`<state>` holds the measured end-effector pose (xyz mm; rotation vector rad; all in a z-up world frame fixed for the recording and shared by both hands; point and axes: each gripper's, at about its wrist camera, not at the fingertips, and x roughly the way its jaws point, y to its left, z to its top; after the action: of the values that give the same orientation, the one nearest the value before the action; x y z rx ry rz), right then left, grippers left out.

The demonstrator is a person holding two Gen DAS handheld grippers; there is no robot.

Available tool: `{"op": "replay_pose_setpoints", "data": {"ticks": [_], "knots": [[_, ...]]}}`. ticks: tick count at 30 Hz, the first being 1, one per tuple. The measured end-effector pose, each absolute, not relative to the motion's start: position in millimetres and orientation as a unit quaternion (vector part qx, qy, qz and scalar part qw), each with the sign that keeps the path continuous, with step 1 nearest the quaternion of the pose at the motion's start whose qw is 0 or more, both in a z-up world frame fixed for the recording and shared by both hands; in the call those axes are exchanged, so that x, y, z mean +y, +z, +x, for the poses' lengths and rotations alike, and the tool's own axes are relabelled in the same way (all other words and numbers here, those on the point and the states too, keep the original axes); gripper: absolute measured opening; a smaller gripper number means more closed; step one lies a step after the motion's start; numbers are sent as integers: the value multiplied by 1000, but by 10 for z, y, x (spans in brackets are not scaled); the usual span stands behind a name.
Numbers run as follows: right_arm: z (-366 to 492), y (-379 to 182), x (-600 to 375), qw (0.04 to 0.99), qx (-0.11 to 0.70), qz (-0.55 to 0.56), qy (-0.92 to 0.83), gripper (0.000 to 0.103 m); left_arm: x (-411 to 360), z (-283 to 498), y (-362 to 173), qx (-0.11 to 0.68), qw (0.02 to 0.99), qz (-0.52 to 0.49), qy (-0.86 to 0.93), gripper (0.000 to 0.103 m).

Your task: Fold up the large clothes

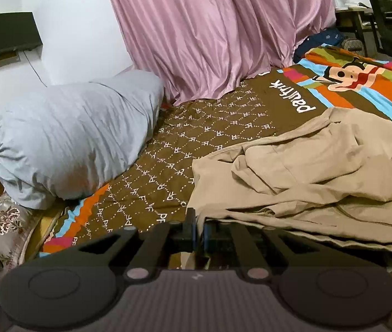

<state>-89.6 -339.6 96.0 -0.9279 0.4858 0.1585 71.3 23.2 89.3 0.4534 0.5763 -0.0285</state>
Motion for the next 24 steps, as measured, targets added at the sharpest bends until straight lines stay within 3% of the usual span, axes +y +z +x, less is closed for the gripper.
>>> {"op": "replay_pose_setpoints", "data": {"ticks": [2,4,12,14,17,20,22,24], "knots": [[-842,1122,-3449,908,240,-308,153,99,236,705,876,285,931,226,-13,7],[-775,1128,-3389,906,253,-257,220,94,227,707,869,288,930,228,-11,7],[-604,514,-2627,770,320,-376,404,57,225,814,935,291,933,211,-6,7],[-585,357,-2462,748,335,-411,399,39,232,806,949,285,935,211,-11,7],[-554,136,-2428,728,352,-470,353,26,249,737,942,277,936,217,-13,7],[-615,-27,-2557,697,340,-552,307,20,275,634,913,266,940,215,-12,7],[-655,4,-2628,705,338,-551,291,11,295,566,891,260,942,211,-9,7],[-686,77,-2690,720,338,-542,270,11,323,489,863,257,946,199,-6,7]]}}
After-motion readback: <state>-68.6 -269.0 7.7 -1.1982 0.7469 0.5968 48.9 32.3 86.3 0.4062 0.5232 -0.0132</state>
